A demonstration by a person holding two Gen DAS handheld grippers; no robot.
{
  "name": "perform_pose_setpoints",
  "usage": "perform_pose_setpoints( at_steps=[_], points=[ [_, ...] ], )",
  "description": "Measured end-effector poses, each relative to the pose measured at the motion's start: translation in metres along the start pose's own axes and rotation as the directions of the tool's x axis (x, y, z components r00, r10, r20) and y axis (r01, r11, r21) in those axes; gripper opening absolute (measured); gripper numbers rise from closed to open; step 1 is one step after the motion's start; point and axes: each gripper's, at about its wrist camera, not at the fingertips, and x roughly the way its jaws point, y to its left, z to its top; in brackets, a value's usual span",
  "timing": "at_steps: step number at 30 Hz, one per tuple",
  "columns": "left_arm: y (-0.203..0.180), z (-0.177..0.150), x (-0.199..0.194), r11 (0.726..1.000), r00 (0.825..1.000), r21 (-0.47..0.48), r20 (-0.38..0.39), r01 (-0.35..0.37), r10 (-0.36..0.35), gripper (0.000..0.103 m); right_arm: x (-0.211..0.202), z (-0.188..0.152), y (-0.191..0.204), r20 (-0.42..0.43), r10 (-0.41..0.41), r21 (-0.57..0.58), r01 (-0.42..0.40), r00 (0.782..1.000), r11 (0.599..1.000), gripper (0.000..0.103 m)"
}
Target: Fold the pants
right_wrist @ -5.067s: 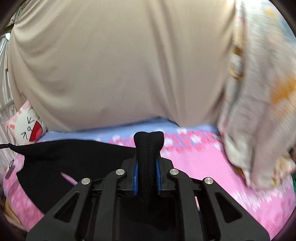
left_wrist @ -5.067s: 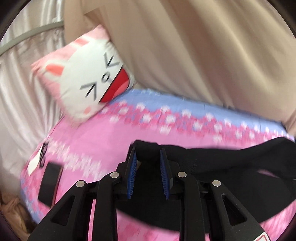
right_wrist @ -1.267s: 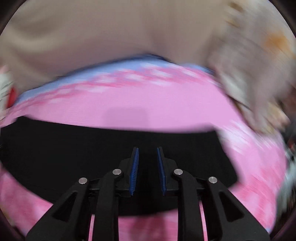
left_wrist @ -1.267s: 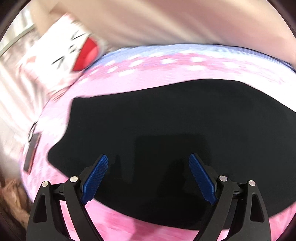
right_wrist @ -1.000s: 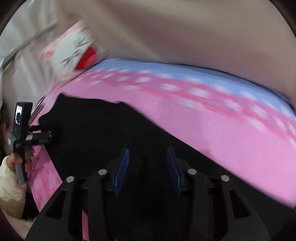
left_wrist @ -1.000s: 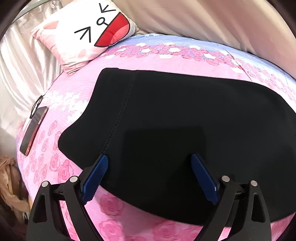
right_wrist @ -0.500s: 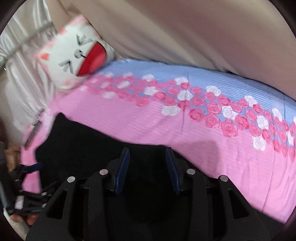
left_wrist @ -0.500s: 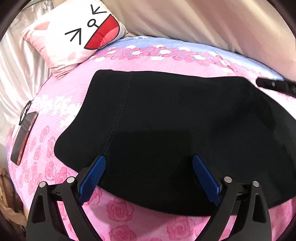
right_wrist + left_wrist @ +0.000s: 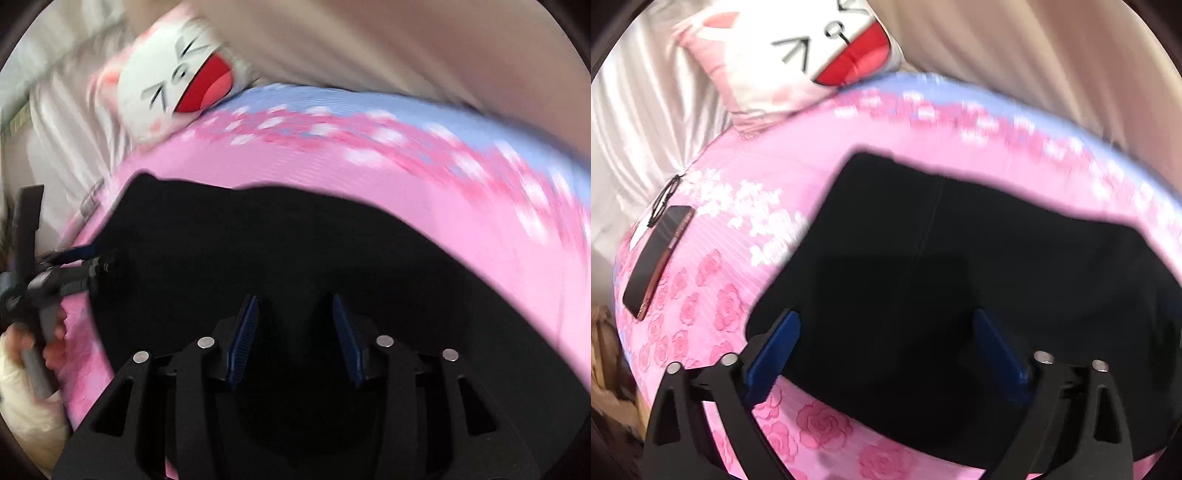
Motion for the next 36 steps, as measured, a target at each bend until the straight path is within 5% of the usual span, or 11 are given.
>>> perform_pose_setpoints(
  at_steps=[3, 7, 11, 15, 18, 20, 22, 26, 28, 31, 36],
  points=[
    [-0.018, 0.028, -0.012, 0.997, 0.992, 0.020, 0.107, -0.073, 0.071, 0.094, -0.040, -0.028, -0.034, 0.050, -0.053, 0.084, 0.049, 0.997, 0.995, 0.042],
    [-0.031, 0.058, 0.054, 0.946, 0.950, 0.085, 0.035, -0.313, 0.312, 0.098, -0.061, -0.054, -0.061, 0.046, -0.142, 0.135, 0.134, 0.989, 0.982, 0.040],
    [-0.008, 0.068, 0.070, 0.977, 0.977, -0.012, -0.044, -0.211, 0.211, 0.098, -0.096, -0.072, -0.074, 0.081, -0.220, 0.171, 0.203, 0.972, 0.964, 0.041],
    [-0.034, 0.061, 0.039, 0.958, 0.958, 0.019, 0.036, -0.285, 0.285, 0.094, -0.109, -0.077, -0.080, 0.109, -0.195, 0.151, 0.178, 0.975, 0.972, 0.043],
    [-0.055, 0.049, 0.001, 0.979, 0.974, 0.022, 0.103, -0.204, 0.201, 0.096, -0.120, -0.087, -0.109, 0.111, -0.317, 0.220, 0.288, 0.942, 0.932, 0.043],
    [-0.071, 0.042, -0.017, 0.988, 0.982, 0.038, 0.120, -0.152, 0.147, 0.096, -0.158, -0.102, -0.130, 0.207, -0.369, 0.314, 0.296, 0.906, 0.902, 0.042],
    [-0.092, 0.032, -0.031, 0.991, 0.986, 0.075, 0.134, -0.114, 0.104, 0.096, -0.198, -0.118, -0.152, 0.250, -0.483, 0.396, 0.366, 0.839, 0.842, 0.043],
    [-0.143, 0.008, -0.052, 0.983, 0.986, 0.171, 0.163, -0.068, 0.040, 0.096, -0.283, -0.173, -0.222, 0.166, -0.712, 0.572, 0.522, 0.683, 0.633, 0.043],
    [-0.176, -0.005, -0.059, 0.971, 0.986, 0.235, 0.166, -0.046, 0.007, 0.096, -0.313, -0.201, -0.247, 0.128, -0.748, 0.627, 0.531, 0.651, 0.569, 0.045],
    [-0.225, -0.025, -0.067, 0.942, 0.987, 0.334, 0.157, -0.011, -0.044, 0.096, -0.341, -0.232, -0.273, 0.112, -0.745, 0.679, 0.497, 0.657, 0.541, 0.045],
    [-0.290, -0.054, -0.076, 0.894, 0.987, 0.447, 0.125, 0.032, -0.098, 0.096, -0.344, -0.241, -0.291, 0.106, -0.701, 0.646, 0.487, 0.706, 0.588, 0.044]
  ],
)
